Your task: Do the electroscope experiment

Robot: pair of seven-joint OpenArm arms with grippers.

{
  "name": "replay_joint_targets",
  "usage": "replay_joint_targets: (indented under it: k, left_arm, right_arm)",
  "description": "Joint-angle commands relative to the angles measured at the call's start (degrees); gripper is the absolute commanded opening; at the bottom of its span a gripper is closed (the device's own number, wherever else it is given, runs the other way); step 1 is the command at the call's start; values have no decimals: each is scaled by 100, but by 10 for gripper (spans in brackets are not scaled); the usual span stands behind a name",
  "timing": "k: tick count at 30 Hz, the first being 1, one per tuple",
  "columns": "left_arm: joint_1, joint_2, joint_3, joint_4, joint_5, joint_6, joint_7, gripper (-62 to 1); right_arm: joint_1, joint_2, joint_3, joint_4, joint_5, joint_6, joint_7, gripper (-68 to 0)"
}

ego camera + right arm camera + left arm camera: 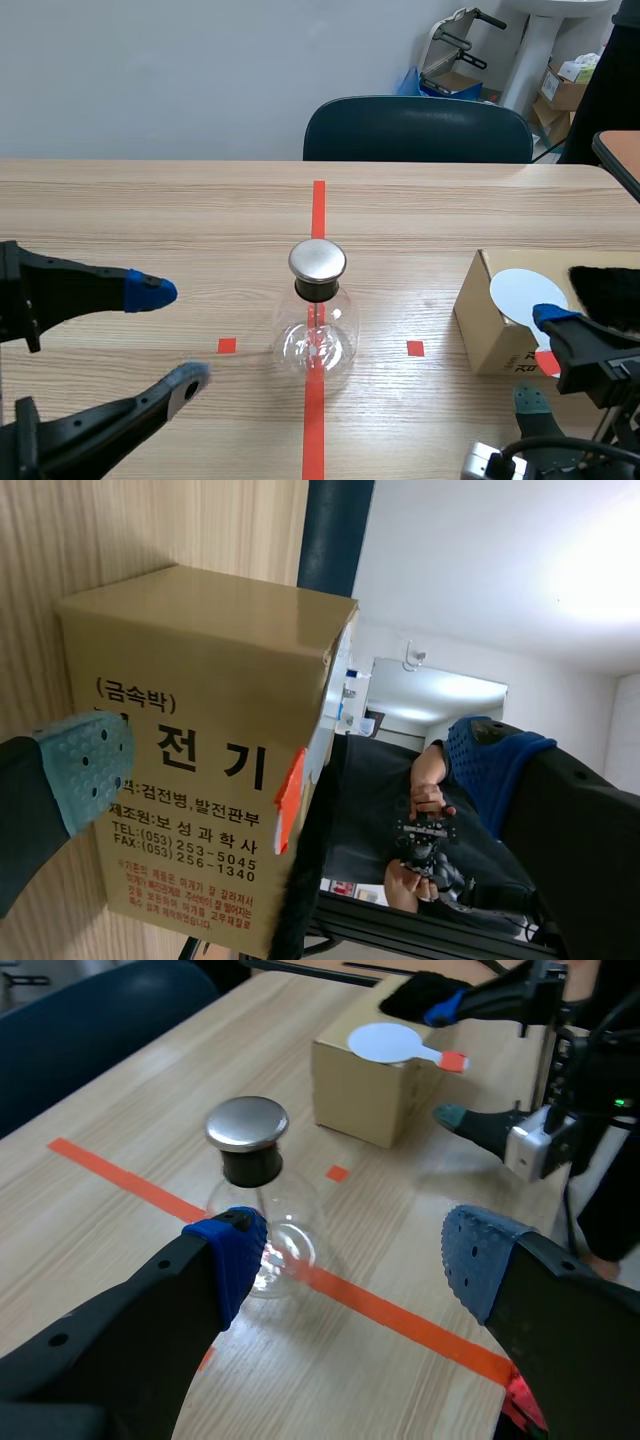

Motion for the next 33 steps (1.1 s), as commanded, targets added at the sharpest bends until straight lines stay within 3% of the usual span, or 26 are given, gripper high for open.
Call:
replay_joint_targets:
  k: [1, 7, 16, 26, 28, 33]
  left_arm:
    - [68, -90, -37, 50, -68, -66, -74, -208]
    - [164, -472, -42, 50, -444, -181, -52, -208]
    - [175, -481, -44, 50, -442, -337, 442, -208]
    - [173, -479, -46, 50, -442, -372, -79, -208]
    - [173, -476, -46, 50, -442, -387, -103, -208]
    - [173, -476, -46, 50, -442, -391, -170, -208]
  right_arm:
    - [-4, 52, 50, 74, -2, -332, -85, 4]
    - [-7, 120, 55, 74, 262, -332, 90, 4]
    - [-4, 289, 55, 74, 844, -332, 461, 4]
    - [15, 286, 205, 74, 977, -332, 911, 4]
    - [15, 286, 205, 74, 977, -332, 911, -60]
    - [46, 286, 271, 74, 1045, -332, 1001, -344]
